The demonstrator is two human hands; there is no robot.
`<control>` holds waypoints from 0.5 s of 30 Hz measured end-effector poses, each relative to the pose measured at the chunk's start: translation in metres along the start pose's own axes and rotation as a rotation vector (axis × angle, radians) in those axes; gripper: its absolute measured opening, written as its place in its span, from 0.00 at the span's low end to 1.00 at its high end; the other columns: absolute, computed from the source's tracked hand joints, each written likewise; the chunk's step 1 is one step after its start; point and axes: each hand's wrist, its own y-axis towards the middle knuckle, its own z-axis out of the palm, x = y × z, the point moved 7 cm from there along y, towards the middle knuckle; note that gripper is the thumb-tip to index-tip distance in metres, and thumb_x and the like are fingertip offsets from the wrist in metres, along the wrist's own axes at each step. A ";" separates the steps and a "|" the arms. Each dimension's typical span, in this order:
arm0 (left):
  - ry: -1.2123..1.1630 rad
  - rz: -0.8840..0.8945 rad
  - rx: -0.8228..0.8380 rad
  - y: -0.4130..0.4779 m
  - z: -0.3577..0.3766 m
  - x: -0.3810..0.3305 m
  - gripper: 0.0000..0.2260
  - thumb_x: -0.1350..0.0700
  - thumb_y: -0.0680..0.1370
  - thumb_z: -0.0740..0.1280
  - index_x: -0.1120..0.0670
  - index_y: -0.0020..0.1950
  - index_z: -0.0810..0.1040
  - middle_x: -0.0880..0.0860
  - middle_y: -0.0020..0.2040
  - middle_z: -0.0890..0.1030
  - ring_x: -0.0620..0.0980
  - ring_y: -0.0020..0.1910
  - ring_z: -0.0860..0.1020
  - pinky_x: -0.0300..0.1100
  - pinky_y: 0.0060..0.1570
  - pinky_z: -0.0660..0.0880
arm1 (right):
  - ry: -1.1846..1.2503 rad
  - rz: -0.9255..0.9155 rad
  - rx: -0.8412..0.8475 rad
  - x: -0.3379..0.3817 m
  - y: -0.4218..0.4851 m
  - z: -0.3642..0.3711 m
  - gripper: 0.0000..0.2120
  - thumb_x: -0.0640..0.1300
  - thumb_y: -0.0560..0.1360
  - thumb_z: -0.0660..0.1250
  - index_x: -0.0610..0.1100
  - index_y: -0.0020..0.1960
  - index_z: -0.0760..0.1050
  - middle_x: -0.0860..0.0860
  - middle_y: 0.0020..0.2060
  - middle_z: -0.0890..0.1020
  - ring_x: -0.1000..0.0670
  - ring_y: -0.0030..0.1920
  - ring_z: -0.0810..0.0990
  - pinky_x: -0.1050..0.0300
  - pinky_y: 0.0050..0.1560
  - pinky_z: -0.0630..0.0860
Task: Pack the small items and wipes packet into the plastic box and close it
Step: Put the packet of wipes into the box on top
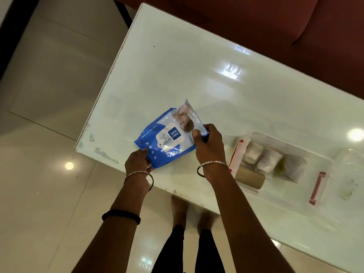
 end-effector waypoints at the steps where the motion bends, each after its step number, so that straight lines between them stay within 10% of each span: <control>1: 0.003 0.011 0.006 -0.002 0.001 -0.002 0.07 0.53 0.77 0.64 0.53 0.42 0.78 0.56 0.42 0.81 0.55 0.46 0.80 0.46 0.43 0.77 | 0.033 -0.003 0.002 -0.002 -0.006 -0.004 0.07 0.43 0.78 0.65 0.41 0.53 0.74 0.50 0.42 0.79 0.51 0.41 0.79 0.63 0.40 0.74; 7: -0.190 0.083 0.154 -0.032 0.024 -0.013 0.19 0.53 0.80 0.61 0.62 0.68 0.69 0.62 0.62 0.78 0.59 0.58 0.78 0.46 0.45 0.76 | 0.269 -0.023 -0.020 -0.009 -0.037 -0.045 0.05 0.42 0.78 0.66 0.42 0.47 0.72 0.45 0.41 0.79 0.43 0.43 0.79 0.45 0.45 0.78; 15: -0.088 0.370 0.320 -0.114 0.069 -0.037 0.03 0.55 0.75 0.69 0.50 0.46 0.77 0.46 0.39 0.86 0.45 0.39 0.84 0.39 0.37 0.80 | 0.454 0.059 -0.150 -0.035 -0.077 -0.143 0.10 0.40 0.69 0.75 0.39 0.46 0.76 0.38 0.47 0.84 0.39 0.49 0.84 0.40 0.49 0.80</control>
